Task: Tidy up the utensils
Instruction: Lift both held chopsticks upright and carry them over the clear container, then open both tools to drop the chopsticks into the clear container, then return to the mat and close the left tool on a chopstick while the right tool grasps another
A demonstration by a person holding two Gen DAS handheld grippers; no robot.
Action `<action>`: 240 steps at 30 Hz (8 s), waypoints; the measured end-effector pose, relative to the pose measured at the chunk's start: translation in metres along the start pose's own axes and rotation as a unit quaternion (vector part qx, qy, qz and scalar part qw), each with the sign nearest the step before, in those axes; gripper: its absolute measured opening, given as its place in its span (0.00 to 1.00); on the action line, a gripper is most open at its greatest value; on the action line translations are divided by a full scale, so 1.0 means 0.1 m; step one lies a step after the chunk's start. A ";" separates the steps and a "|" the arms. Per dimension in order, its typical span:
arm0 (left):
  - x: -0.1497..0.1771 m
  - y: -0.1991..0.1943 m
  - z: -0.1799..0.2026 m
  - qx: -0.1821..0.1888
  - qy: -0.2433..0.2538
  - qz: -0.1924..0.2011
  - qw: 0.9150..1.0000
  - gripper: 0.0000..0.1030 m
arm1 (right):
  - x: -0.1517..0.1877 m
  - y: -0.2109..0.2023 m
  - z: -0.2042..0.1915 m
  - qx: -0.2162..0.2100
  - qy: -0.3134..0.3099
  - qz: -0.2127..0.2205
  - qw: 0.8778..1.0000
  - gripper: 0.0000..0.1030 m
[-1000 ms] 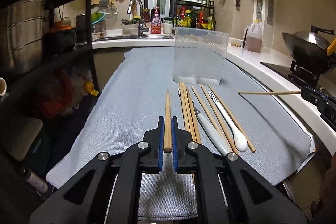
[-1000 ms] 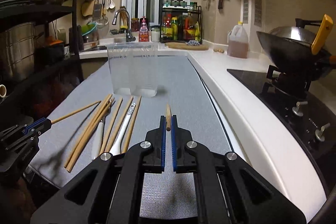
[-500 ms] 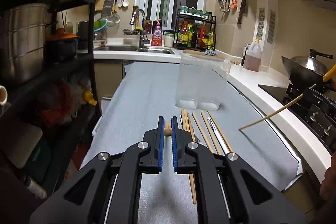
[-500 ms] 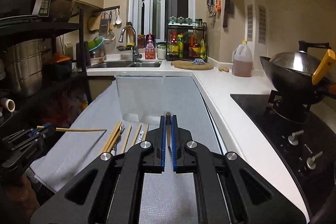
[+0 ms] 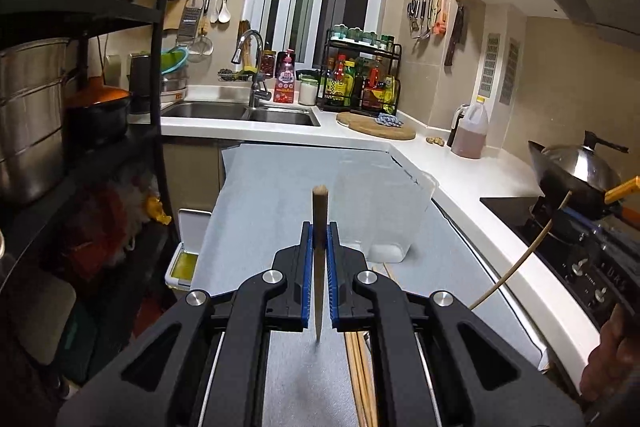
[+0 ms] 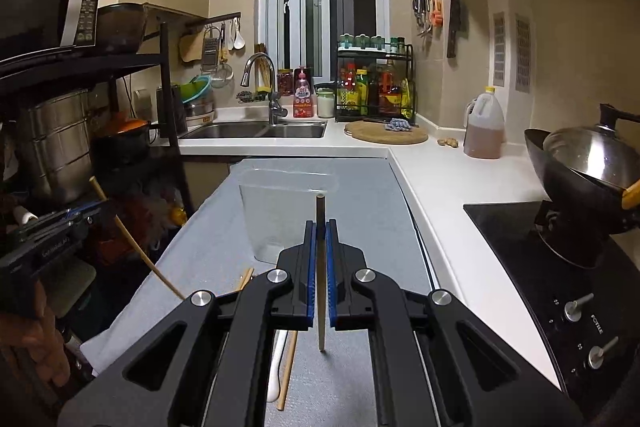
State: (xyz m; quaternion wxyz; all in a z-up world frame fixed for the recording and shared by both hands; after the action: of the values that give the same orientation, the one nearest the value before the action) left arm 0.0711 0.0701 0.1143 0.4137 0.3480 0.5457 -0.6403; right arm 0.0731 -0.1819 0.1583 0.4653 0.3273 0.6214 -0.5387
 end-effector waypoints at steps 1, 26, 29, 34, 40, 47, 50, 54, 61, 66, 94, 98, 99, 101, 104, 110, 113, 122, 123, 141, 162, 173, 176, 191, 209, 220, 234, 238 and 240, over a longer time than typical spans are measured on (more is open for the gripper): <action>-0.06 0.03 0.00 0.001 -0.001 -0.006 1.000 0.06 | -0.03 0.02 -0.01 -0.002 0.000 -0.001 1.000 0.05; -0.75 0.39 0.18 -0.010 0.017 -0.088 0.996 0.07 | -0.75 0.32 0.00 -0.014 0.002 -0.001 1.000 0.05; -0.81 0.40 0.18 -0.012 0.020 -0.090 0.996 0.07 | -0.84 0.31 0.00 -0.015 0.000 0.005 1.000 0.05; -0.90 0.44 0.18 -0.012 0.021 -0.093 0.995 0.06 | -1.02 0.32 0.01 -0.020 0.003 0.014 1.000 0.05; -1.03 0.54 0.16 -0.013 0.020 -0.095 0.995 0.06 | -1.27 0.35 0.04 -0.025 0.008 0.025 0.999 0.05; -1.26 0.63 0.15 -0.009 0.017 -0.089 0.996 0.07 | -1.58 0.39 0.07 -0.029 0.005 0.039 0.999 0.05; -1.46 0.66 0.14 -0.005 0.015 -0.079 0.997 0.07 | -1.74 0.41 0.09 -0.029 0.004 0.049 0.998 0.05; -1.71 0.72 0.19 0.006 0.009 -0.064 0.998 0.06 | -1.90 0.50 0.12 -0.030 0.011 0.057 0.998 0.05; -1.97 0.84 0.31 0.037 -0.008 -0.028 0.999 0.07 | -1.89 0.88 0.14 -0.036 0.020 0.041 0.998 0.05; -1.83 1.21 0.44 0.037 0.012 -0.033 0.999 0.06 | -1.67 1.21 0.15 -0.047 0.026 0.012 0.998 0.05; -1.08 1.10 0.53 0.017 0.027 -0.057 0.998 0.48 | -1.02 0.92 0.31 0.003 0.023 -0.009 1.000 0.32; -0.98 0.86 0.56 0.013 0.029 -0.048 0.998 0.48 | -0.89 0.62 0.31 0.007 0.027 0.004 1.000 0.32; -0.94 0.79 0.57 0.011 0.030 -0.046 0.998 0.48 | -0.85 0.57 0.31 0.007 0.027 0.005 1.000 0.32; -0.87 0.67 0.59 0.010 0.031 -0.040 0.999 0.48 | -0.73 0.42 0.29 0.009 0.027 0.009 1.000 0.32; -0.74 0.51 0.62 0.011 0.028 -0.035 0.999 0.48 | -0.55 0.25 0.29 0.005 0.030 0.017 0.999 0.32; -0.36 0.29 0.64 0.018 0.031 -0.034 0.999 0.48 | -0.11 0.09 0.23 0.001 0.027 0.015 1.000 0.24; -0.05 0.21 0.60 0.025 0.034 -0.033 0.999 0.46 | 0.11 0.05 0.23 -0.009 0.033 0.011 0.999 0.07; 1.17 0.28 0.37 0.030 -0.004 -0.068 0.997 0.11 | 1.00 0.24 0.11 -0.037 0.051 -0.050 0.997 0.02; 1.31 0.30 0.36 0.030 -0.009 -0.082 0.996 0.11 | 1.10 0.27 0.09 -0.039 0.050 -0.057 0.996 0.02; 1.75 0.39 0.47 0.025 0.016 -0.121 0.992 0.11 | 1.82 0.70 -0.22 -0.086 0.038 -0.157 0.983 0.06; 1.79 0.41 0.49 0.005 0.037 -0.121 0.992 0.06 | 1.80 0.62 -0.16 -0.024 0.007 -0.148 0.989 0.00; 1.77 0.43 0.43 -0.011 0.030 -0.117 0.993 0.06 | 1.86 0.61 0.08 0.007 0.022 -0.156 0.988 0.04; 1.76 0.44 0.43 -0.012 0.029 -0.117 0.993 0.06 | 1.85 0.61 0.10 -0.004 0.033 -0.152 0.988 0.04; 1.76 0.45 0.45 -0.013 0.031 -0.116 0.993 0.06 | 1.87 0.60 -0.08 -0.026 0.007 -0.149 0.988 0.07; 1.76 0.44 0.42 -0.015 0.033 -0.115 0.993 0.06 | 1.88 0.60 0.08 0.012 0.017 -0.145 0.989 0.08; 1.76 0.44 0.44 -0.015 0.032 -0.115 0.993 0.06 | 1.90 0.60 0.07 0.014 0.014 -0.131 0.991 0.07; 1.76 0.44 0.46 -0.012 0.030 -0.116 0.993 0.06 | 1.88 0.58 0.03 0.006 0.010 -0.135 0.991 0.06; 1.74 0.43 0.46 -0.011 0.029 -0.113 0.993 0.06 | 1.83 0.53 0.03 0.005 0.015 -0.124 0.992 0.06; 1.73 0.41 0.46 -0.010 0.031 -0.107 0.994 0.06 | 1.80 0.51 0.04 0.004 0.017 -0.118 0.993 0.06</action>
State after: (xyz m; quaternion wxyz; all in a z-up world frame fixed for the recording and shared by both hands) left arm 0.0366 -0.0036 -0.0498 0.3291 0.3025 0.5989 -0.6644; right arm 0.0565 -0.1926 -0.0274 0.3870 0.2626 0.6614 -0.5863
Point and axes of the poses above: each gripper's, at about its wrist camera, not at the fingertips, and y roughly the way its jaws point, z to its right, x to its underside, the point moved 2 cm from there along y, roughly the way its jaws point, and after that the axes turned 2 degrees about x, right-handed, at the moved point
